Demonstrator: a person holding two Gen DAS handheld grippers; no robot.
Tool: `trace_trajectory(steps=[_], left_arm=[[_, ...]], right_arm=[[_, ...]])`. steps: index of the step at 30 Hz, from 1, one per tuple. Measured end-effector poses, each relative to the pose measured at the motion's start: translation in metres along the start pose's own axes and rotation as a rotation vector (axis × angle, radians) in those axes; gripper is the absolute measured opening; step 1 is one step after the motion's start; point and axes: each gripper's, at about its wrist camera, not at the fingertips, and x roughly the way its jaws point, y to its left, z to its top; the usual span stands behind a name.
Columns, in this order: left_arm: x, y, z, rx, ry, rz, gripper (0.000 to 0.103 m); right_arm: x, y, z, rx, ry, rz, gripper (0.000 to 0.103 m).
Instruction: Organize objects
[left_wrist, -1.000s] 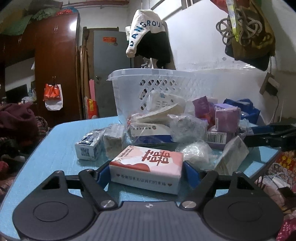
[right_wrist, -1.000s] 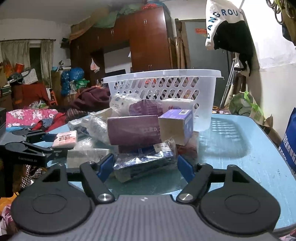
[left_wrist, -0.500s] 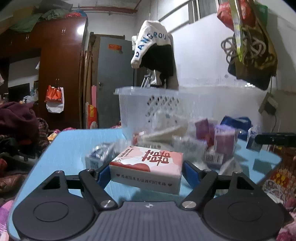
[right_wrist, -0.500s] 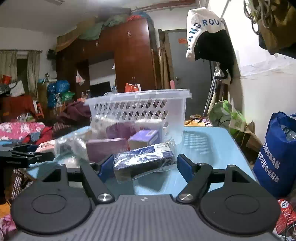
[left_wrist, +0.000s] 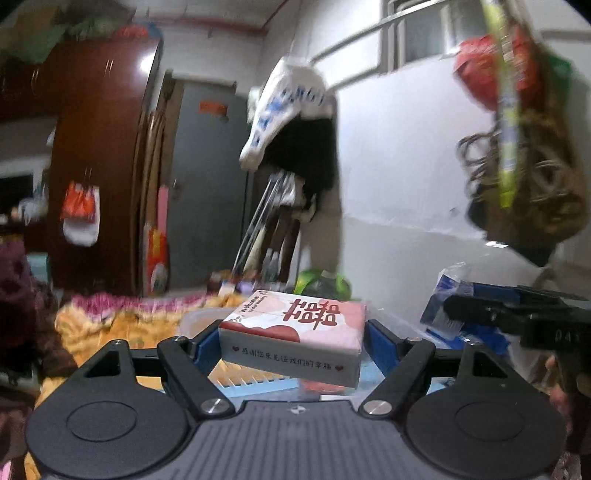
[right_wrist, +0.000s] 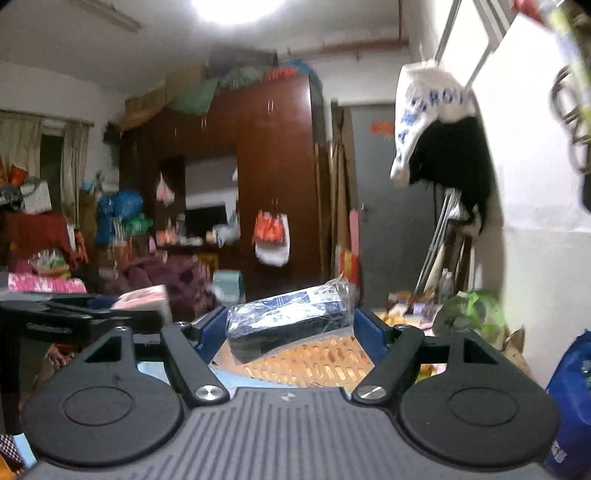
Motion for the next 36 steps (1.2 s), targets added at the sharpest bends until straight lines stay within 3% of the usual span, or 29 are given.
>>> trace_trajectory(steps=[5, 6, 7, 9, 10, 14, 17, 20, 26, 29, 34, 35, 36], left_arm=[[0.039, 0.001, -0.002, 0.017, 0.071, 0.035, 0.084], [0.043, 0.000, -0.003, 0.035, 0.084, 0.046, 0.089], [0.044, 0.002, -0.004, 0.033, 0.086, 0.050, 0.103], [0.031, 0.008, -0.009, 0.009, 0.062, 0.039, 0.103], [0.020, 0.012, -0.013, -0.003, 0.043, 0.037, 0.103], [-0.044, 0.025, -0.051, -0.045, -0.047, 0.022, 0.103], [-0.080, 0.028, -0.099, -0.062, -0.046, 0.085, 0.103], [-0.102, 0.018, -0.138, -0.083, -0.029, 0.091, 0.102], [-0.110, -0.033, -0.168, 0.034, 0.058, -0.020, 0.102], [-0.101, -0.044, -0.174, 0.097, 0.085, -0.009, 0.100], [-0.099, -0.022, -0.177, 0.020, 0.084, -0.003, 0.100], [-0.100, -0.019, -0.177, 0.010, 0.079, -0.003, 0.100], [-0.100, -0.017, -0.175, 0.000, 0.074, 0.003, 0.100]], right_arm=[[0.040, -0.008, -0.009, 0.018, 0.100, 0.015, 0.078], [0.042, -0.008, -0.012, 0.013, 0.111, 0.018, 0.080], [0.041, -0.009, -0.015, 0.010, 0.120, 0.016, 0.082], [0.027, -0.010, -0.019, 0.021, 0.093, -0.017, 0.100], [0.014, -0.012, -0.022, 0.030, 0.069, -0.030, 0.103], [-0.045, -0.020, -0.063, 0.110, 0.041, -0.009, 0.103], [-0.082, -0.015, -0.119, 0.157, 0.035, -0.009, 0.103], [-0.100, 0.000, -0.159, 0.172, 0.055, 0.031, 0.103], [-0.083, 0.018, -0.157, 0.138, 0.098, 0.100, 0.103], [-0.073, 0.028, -0.158, 0.127, 0.123, 0.115, 0.103], [-0.060, 0.041, -0.160, 0.093, 0.135, 0.089, 0.102], [-0.058, 0.041, -0.160, 0.094, 0.134, 0.089, 0.099], [-0.056, 0.042, -0.159, 0.084, 0.136, 0.087, 0.088]])
